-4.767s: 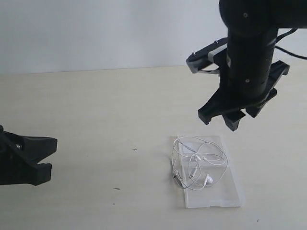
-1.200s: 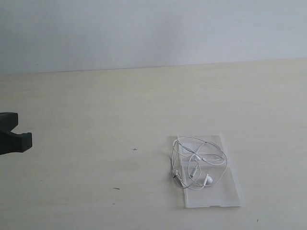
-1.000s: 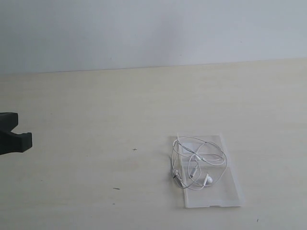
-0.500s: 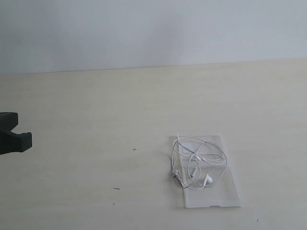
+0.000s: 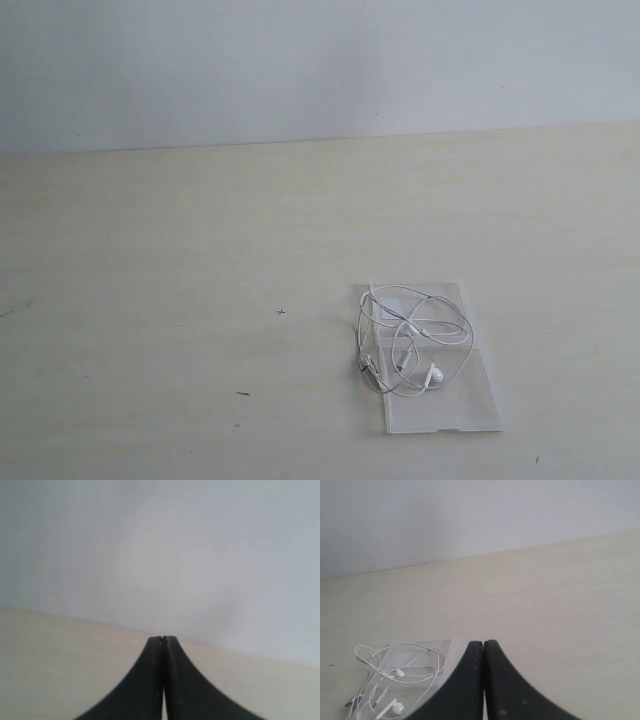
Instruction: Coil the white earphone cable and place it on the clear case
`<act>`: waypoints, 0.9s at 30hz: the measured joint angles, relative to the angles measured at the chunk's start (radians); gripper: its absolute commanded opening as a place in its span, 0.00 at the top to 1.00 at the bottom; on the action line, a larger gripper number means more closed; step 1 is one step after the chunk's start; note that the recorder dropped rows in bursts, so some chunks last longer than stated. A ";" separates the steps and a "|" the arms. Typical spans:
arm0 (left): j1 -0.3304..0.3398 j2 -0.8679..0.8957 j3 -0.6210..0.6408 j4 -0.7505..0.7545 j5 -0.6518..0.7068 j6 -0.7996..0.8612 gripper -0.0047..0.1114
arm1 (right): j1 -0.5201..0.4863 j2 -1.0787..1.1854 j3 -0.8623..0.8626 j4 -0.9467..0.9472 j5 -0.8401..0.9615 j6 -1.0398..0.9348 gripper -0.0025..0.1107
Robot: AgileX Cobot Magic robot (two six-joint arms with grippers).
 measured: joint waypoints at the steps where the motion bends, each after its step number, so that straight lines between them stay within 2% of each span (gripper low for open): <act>1: 0.026 -0.050 0.000 -0.027 -0.033 -0.003 0.96 | 0.000 0.000 0.000 0.000 0.000 0.000 0.98; 3: 0.073 -0.136 0.000 -0.096 -0.102 -0.008 0.96 | 0.000 0.000 0.000 0.000 0.000 0.000 0.98; 6: 0.107 -0.233 0.000 -0.216 -0.187 -0.011 0.96 | 0.000 0.000 0.000 0.000 0.000 0.000 0.98; 11: 0.112 -0.346 0.000 -0.431 -0.313 -0.013 0.96 | 0.000 0.000 0.000 0.000 0.000 0.000 0.98; 14: 0.112 -0.381 0.000 -0.484 -0.338 0.025 0.96 | 0.000 0.000 0.000 0.000 0.000 0.000 0.98; 17: 0.112 -0.390 0.000 -0.486 -0.274 0.314 0.96 | 0.000 0.000 0.000 0.000 0.000 0.000 0.98; 20: 0.112 -0.390 0.004 -0.527 -0.134 0.838 0.96 | 0.000 0.000 0.000 0.000 0.000 0.000 0.98; 22: 0.112 -0.390 0.004 -0.625 -0.042 1.172 0.96 | 0.000 0.000 0.000 0.000 0.000 0.000 0.98; 24: 0.112 -0.390 0.004 -0.751 0.027 1.423 0.96 | 0.000 0.000 0.000 0.000 0.000 0.000 0.98; 27: 0.112 -0.390 0.004 -0.966 0.137 1.682 0.96 | 0.000 0.000 0.000 0.000 0.000 0.000 0.98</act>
